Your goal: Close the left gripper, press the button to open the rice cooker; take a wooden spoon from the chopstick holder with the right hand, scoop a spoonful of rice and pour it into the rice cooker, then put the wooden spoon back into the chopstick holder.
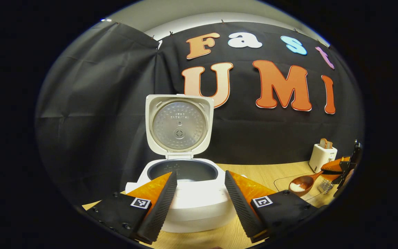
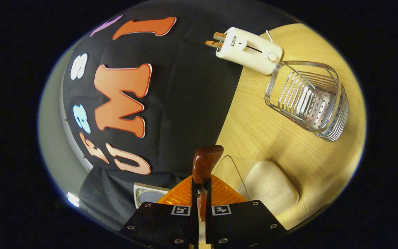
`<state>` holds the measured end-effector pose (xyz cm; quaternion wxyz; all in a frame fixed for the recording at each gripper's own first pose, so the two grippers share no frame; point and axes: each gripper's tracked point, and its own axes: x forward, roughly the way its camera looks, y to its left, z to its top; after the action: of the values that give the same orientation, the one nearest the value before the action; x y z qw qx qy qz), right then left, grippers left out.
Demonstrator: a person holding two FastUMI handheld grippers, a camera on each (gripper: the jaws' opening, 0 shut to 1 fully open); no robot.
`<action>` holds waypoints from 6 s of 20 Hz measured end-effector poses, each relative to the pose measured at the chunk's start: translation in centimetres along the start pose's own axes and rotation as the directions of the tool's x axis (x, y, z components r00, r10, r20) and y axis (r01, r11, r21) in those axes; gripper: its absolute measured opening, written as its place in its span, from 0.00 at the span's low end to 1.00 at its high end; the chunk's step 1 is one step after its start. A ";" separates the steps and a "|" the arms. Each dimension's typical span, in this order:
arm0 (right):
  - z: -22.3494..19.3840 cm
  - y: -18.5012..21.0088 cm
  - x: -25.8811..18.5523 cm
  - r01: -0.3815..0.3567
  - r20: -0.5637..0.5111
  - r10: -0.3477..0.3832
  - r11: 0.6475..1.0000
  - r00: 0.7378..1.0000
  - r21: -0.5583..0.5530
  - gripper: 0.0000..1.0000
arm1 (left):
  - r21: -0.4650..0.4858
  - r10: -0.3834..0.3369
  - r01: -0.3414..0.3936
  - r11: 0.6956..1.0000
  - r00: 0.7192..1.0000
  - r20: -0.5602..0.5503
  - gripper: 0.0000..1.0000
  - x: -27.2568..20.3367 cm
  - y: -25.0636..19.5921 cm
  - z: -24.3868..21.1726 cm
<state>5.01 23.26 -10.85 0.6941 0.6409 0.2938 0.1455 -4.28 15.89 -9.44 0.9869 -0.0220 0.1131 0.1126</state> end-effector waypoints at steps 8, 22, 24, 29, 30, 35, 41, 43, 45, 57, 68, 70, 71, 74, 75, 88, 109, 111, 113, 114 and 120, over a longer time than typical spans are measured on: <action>1.5 6.5 -0.2 -0.153 0.022 0.152 0.968 0.988 0.197 0.08 | -0.040 0.006 -0.007 0.999 1.000 -0.009 0.92 0.1 0.7 -0.3; -5.0 16.5 5.1 -0.220 -0.081 0.238 0.957 0.968 0.189 0.08 | -0.044 0.075 -0.074 0.996 0.997 0.007 0.90 -1.4 5.3 0.4; -6.2 18.2 6.3 -0.231 -0.092 0.250 0.956 0.964 0.179 0.08 | -0.039 0.087 -0.087 0.995 0.996 0.006 0.89 -1.6 5.9 0.4; -9.9 21.3 9.7 -0.230 -0.136 0.253 0.960 0.958 0.162 0.08 | -0.037 0.115 -0.115 0.993 0.993 0.010 0.87 -2.1 7.7 0.4; -10.7 21.8 10.3 -0.232 -0.145 0.254 0.961 0.956 0.151 0.07 | -0.037 0.121 -0.121 0.992 0.993 0.008 0.89 -2.2 8.0 0.4; -15.2 23.3 13.2 -0.262 -0.190 0.254 0.965 0.948 -0.019 0.08 | -0.039 0.149 -0.149 0.988 0.989 -0.005 0.87 -2.2 9.6 -0.2; -21.2 23.6 16.5 -0.320 -0.256 0.252 0.907 0.933 -0.274 0.07 | -0.035 0.177 -0.177 0.983 0.984 -0.024 0.90 -2.4 11.3 -1.0; -22.8 23.7 16.6 -0.365 -0.286 0.272 0.861 0.919 -0.353 0.07 | -0.034 0.187 -0.188 0.982 0.982 -0.026 0.89 -2.5 11.8 -1.2; -24.5 23.8 16.4 -0.407 -0.311 0.292 0.809 0.904 -0.424 0.07 | -0.034 0.197 -0.197 0.980 0.980 -0.027 0.87 -2.6 12.4 -1.4; -27.3 25.2 15.8 -0.467 -0.367 0.338 0.292 0.867 -0.835 0.07 | -0.004 0.200 -0.200 0.980 0.979 -0.036 0.89 -2.2 12.6 -1.6; -30.6 26.1 12.7 -0.407 -0.531 0.425 -0.352 0.733 -0.843 0.08 | 0.006 0.207 -0.207 0.978 0.978 -0.029 0.87 -2.9 12.3 -1.0; -30.6 25.9 13.2 -0.397 -0.532 0.420 -0.369 0.736 -0.841 0.08 | 0.009 0.208 -0.207 0.978 0.978 -0.022 0.90 -3.2 12.1 -0.7; -30.6 25.8 13.1 -0.399 -0.528 0.420 -0.360 0.738 -0.843 0.08 | 0.011 0.206 -0.206 0.978 0.978 -0.019 0.90 -3.3 11.9 -0.5; -30.2 25.9 12.9 -0.416 -0.505 0.425 -0.289 0.751 -0.862 0.08 | 0.012 0.202 -0.202 0.979 0.979 -0.011 0.90 -3.7 11.3 -0.1; -30.1 25.9 12.9 -0.420 -0.493 0.428 -0.260 0.757 -0.870 0.08 | 0.012 0.200 -0.200 0.980 0.980 -0.008 0.87 -3.7 11.0 0.0; -25.7 24.8 12.5 -0.244 -0.205 0.382 0.056 0.901 -0.968 0.08 | 0.018 0.068 -0.068 0.998 0.998 -0.012 0.90 -2.4 3.1 0.4; -17.0 21.9 11.2 0.329 0.394 0.108 0.377 0.913 -0.866 0.08 | 0.047 -0.035 0.036 0.998 0.999 -0.027 0.90 -0.3 -4.2 0.7; -16.8 21.4 11.4 0.359 0.419 0.083 0.383 0.904 -0.851 0.08 | 0.048 -0.034 0.035 0.998 0.999 -0.029 0.90 -0.4 -4.3 0.6; -16.7 21.1 11.5 0.377 0.434 0.066 0.389 0.898 -0.841 0.08 | 0.053 -0.031 0.033 0.998 0.999 -0.031 0.87 -0.1 -4.5 0.7; -16.7 21.0 11.6 0.385 0.441 0.054 0.401 0.896 -0.831 0.08 | 0.056 -0.031 0.032 0.998 0.999 -0.029 0.90 0.0 -4.6 0.7; -17.0 19.6 12.3 0.394 0.432 -0.012 0.434 0.902 -0.811 0.08 | 0.067 -0.034 0.037 0.997 0.999 -0.038 0.87 0.3 -5.7 0.4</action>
<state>7.98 46.69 5.43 0.9774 0.1609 0.1184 0.0690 -2.60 10.47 -8.99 0.9867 0.0075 0.1345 0.0907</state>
